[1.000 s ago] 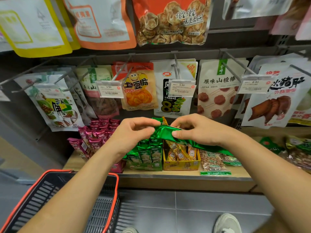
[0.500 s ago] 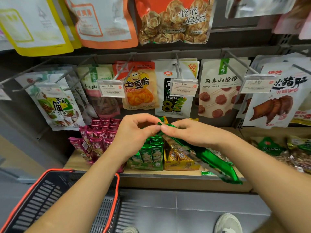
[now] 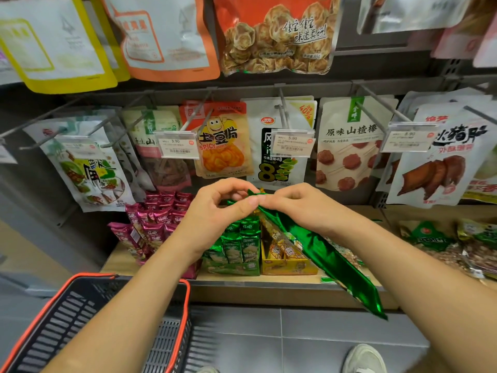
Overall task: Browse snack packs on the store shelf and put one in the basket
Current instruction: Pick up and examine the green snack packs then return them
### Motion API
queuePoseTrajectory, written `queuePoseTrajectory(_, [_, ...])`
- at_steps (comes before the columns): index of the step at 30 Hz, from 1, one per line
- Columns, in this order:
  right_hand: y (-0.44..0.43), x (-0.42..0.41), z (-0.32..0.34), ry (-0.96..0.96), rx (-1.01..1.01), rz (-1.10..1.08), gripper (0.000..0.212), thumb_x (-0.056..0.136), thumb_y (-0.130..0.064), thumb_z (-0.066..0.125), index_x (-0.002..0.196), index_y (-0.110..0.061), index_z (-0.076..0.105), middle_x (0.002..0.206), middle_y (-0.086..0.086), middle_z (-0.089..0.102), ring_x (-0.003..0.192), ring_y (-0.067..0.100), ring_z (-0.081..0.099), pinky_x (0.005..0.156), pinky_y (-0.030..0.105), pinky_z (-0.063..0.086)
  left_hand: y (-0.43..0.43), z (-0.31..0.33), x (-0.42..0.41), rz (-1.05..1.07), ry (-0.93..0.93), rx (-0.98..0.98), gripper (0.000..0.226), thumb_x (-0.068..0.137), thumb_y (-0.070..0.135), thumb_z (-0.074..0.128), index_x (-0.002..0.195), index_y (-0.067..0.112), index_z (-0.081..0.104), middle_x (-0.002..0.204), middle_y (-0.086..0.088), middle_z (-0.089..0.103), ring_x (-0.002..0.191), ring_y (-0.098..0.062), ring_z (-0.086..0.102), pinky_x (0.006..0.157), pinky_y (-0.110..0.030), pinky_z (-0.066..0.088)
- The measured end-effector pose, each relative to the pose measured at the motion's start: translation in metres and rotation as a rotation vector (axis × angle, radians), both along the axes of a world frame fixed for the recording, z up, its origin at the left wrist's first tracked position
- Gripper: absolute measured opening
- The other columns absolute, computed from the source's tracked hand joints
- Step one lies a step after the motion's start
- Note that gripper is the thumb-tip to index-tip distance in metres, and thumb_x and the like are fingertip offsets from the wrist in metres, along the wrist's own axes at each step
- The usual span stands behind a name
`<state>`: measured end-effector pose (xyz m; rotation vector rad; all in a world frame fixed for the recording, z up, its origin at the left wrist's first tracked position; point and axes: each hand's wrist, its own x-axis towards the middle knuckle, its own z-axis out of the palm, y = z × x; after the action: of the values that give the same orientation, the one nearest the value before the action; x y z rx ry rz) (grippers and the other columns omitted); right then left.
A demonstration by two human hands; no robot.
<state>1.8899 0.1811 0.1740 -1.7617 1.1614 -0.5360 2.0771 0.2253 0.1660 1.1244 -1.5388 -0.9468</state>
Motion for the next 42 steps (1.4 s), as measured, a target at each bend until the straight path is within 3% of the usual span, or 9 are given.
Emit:
queuePoseTrajectory(2, [0.001,0.000,0.002,0.051,-0.014,0.019,0.054,0.081,-0.064,0.061,0.057,-0.018,0.045,0.051,-0.004,0.033,0.046,0.011,0.032,0.053,0.028,0.024,-0.001,-0.001,-0.001,0.027,-0.028,0.030,0.020,0.071,0.040,0.083,0.085,0.029,0.074,0.077,-0.003,0.056,0.074,-0.016,0.052,0.073,-0.032,0.048])
queuePoseTrajectory(7, [0.003,-0.008,0.010,0.159,0.145,0.169,0.064,0.085,-0.061,0.057,0.106,-0.002,0.067,0.083,0.007,0.056,0.077,0.017,0.052,0.073,0.033,0.037,0.000,-0.001,0.001,-0.045,0.006,0.105,0.014,0.068,0.029,0.082,0.080,0.023,0.077,0.070,0.002,0.070,0.066,-0.009,0.064,0.063,-0.023,0.054])
queuePoseTrajectory(14, [0.005,-0.010,0.008,0.134,0.202,0.218,0.024,0.091,-0.038,0.057,0.093,-0.016,0.064,0.084,0.003,0.052,0.078,0.014,0.048,0.067,0.026,0.036,0.000,-0.007,-0.009,0.133,-0.319,-0.110,0.008,0.067,0.025,0.068,0.066,0.033,0.068,0.058,0.014,0.063,0.054,0.001,0.054,0.055,-0.016,0.044])
queuePoseTrajectory(16, [0.003,-0.010,0.007,0.079,0.210,0.247,0.023,0.092,-0.027,0.060,0.097,-0.005,0.067,0.085,0.004,0.057,0.077,0.013,0.052,0.070,0.025,0.039,0.000,-0.007,-0.009,0.213,-0.352,-0.197,0.010,0.068,0.025,0.066,0.063,0.033,0.067,0.055,0.013,0.061,0.051,0.002,0.052,0.052,-0.013,0.041])
queuePoseTrajectory(22, [-0.002,-0.009,0.000,-0.111,0.301,0.241,0.022,0.089,-0.016,0.067,0.110,-0.012,0.064,0.099,0.010,0.065,0.094,0.022,0.064,0.093,0.050,0.051,-0.006,-0.006,-0.001,0.416,-0.239,-0.267,0.016,0.072,0.020,0.065,0.063,0.034,0.066,0.057,0.017,0.062,0.052,0.002,0.054,0.054,-0.010,0.040])
queuePoseTrajectory(26, [-0.002,-0.008,-0.002,-0.155,0.247,0.216,0.024,0.089,-0.018,0.069,0.111,-0.017,0.060,0.078,-0.002,0.064,0.082,0.023,0.058,0.077,0.043,0.048,-0.014,-0.010,0.010,0.501,-0.122,-0.178,0.013,0.076,0.022,0.067,0.066,0.030,0.069,0.061,0.013,0.065,0.060,-0.004,0.057,0.061,-0.027,0.051])
queuePoseTrajectory(30, [0.000,-0.002,-0.001,-0.189,0.103,0.127,0.023,0.088,-0.024,0.070,0.109,-0.016,0.063,0.076,0.003,0.055,0.073,0.022,0.048,0.060,0.030,0.037,-0.016,-0.014,0.008,0.376,0.051,-0.005,0.020,0.084,0.016,0.072,0.091,0.034,0.065,0.076,0.009,0.069,0.074,-0.011,0.065,0.066,-0.033,0.056])
queuePoseTrajectory(37, [-0.006,0.002,-0.005,-0.408,0.173,-0.087,0.027,0.092,-0.019,0.065,0.118,-0.013,0.059,0.091,0.009,0.066,0.077,0.015,0.067,0.059,0.025,0.052,-0.011,-0.033,-0.021,0.138,0.145,0.259,0.085,0.079,0.021,0.078,0.145,0.033,0.026,0.092,0.000,0.075,0.081,-0.009,0.072,0.065,-0.025,0.056])
queuePoseTrajectory(42, [-0.014,-0.001,-0.006,-0.549,0.282,-0.254,0.014,0.094,-0.014,0.062,0.107,-0.014,0.057,0.089,0.008,0.066,0.062,0.010,0.065,0.053,0.027,0.052,0.006,-0.049,-0.039,-0.143,-0.082,0.474,0.092,0.056,0.036,0.082,0.137,0.022,0.040,0.091,-0.002,0.073,0.076,-0.012,0.067,0.076,-0.038,0.056])
